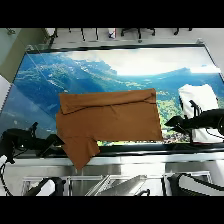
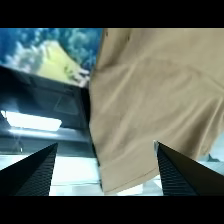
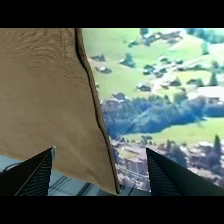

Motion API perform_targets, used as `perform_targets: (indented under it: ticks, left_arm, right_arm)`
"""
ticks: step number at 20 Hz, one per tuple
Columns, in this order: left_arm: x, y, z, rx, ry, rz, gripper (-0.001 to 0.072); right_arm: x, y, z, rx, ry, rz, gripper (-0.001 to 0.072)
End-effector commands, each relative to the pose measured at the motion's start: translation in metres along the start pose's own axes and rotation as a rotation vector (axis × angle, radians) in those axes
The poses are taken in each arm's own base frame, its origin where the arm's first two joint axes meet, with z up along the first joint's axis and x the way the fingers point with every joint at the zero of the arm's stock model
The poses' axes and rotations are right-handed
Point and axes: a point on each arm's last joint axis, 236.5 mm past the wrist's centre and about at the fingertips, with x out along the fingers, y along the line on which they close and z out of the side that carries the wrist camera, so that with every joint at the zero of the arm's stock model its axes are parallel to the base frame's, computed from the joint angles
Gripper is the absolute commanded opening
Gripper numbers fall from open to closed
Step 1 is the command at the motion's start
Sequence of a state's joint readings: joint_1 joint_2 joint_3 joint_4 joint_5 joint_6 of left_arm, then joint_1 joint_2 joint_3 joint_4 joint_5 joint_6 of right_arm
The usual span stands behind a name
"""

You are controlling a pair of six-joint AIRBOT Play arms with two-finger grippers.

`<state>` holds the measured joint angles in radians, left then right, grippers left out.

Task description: Fold the shirts.

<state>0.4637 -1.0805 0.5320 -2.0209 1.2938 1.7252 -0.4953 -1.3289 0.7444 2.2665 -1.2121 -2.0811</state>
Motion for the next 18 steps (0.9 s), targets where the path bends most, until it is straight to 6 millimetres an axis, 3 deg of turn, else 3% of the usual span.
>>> perform_targets:
  ticks: [1, 6, 8, 9, 10, 11, 15, 18]
  left_arm:
    - [0.018, 0.005, -0.011, -0.044, 0.027, -0.022, 0.0695]
    - [0.049, -0.025, -0.015, -0.1, 0.078, -0.224, 0.0676]
    - [0.051, -0.03, -0.009, -0.101, 0.07, -0.248, 0.0405]
    - [0.049, -0.032, -0.007, -0.095, 0.069, -0.256, 0.0218]
    - [0.046, -0.034, -0.005, -0.085, 0.067, -0.26, 0.0077]
    - [0.042, -0.036, -0.003, -0.07, 0.058, -0.262, 0.0015]
    - [0.013, -0.05, 0.013, 0.007, -0.039, -0.268, 0.0015]
    - [-0.01, -0.061, 0.023, 0.053, -0.125, -0.268, 0.0015]
  right_arm:
    - [0.002, -0.003, -0.001, -0.01, -0.004, -0.008, 0.0647]
    - [0.008, -0.004, -0.003, 0.01, 0.015, 0.006, 0.0647]
    - [0.016, -0.004, -0.008, 0.016, 0.049, 0.014, 0.0647]
    - [0.022, -0.004, -0.013, 0.017, 0.071, 0.017, 0.0647]
    - [0.028, -0.003, -0.017, 0.016, 0.095, 0.019, 0.0646]
    - [0.035, -0.002, -0.022, 0.014, 0.122, 0.021, 0.0647]
    - [0.055, -0.003, -0.031, 0.015, 0.185, 0.019, 0.0646]
    - [0.067, 0.007, -0.037, 0.014, 0.219, 0.047, 0.0637]
